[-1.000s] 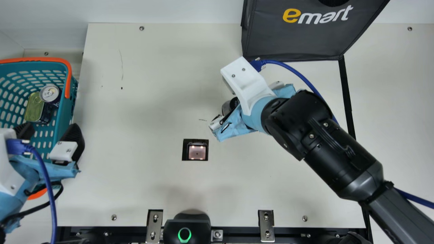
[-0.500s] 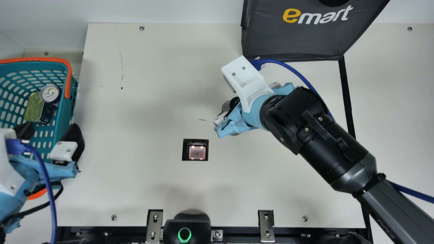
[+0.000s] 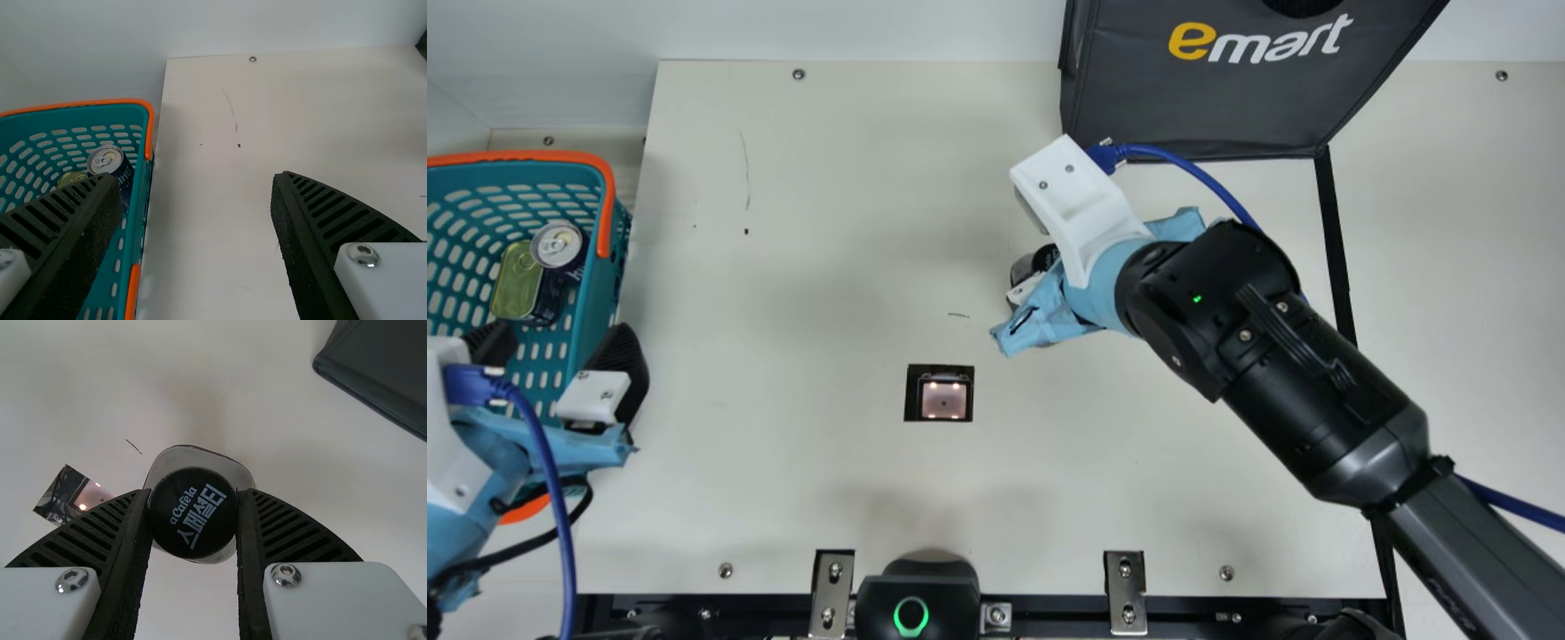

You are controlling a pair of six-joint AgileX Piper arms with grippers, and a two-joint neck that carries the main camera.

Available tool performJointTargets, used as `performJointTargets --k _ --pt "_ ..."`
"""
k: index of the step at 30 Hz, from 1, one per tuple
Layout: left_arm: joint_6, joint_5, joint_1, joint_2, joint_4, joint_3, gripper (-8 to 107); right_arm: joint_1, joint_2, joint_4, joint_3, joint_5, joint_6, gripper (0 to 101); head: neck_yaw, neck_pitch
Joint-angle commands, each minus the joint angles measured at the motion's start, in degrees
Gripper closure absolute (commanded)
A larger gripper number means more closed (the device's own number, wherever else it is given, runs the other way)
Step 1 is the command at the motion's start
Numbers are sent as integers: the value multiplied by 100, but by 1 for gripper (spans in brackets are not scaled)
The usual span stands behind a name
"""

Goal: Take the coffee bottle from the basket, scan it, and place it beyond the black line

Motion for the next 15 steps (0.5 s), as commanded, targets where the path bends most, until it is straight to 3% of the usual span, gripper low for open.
performJointTargets --k 1,8,15 --pt "0 0 0 0 0 0 9 -12 -12 -17 -36 14 -21 101 9 -157" --pt "0 0 0 0 0 0 9 -34 -23 -34 -184 69 -67 101 9 -157" --pt "0 0 0 0 0 0 9 -33 -30 -46 -259 90 -88 101 -926 -157"
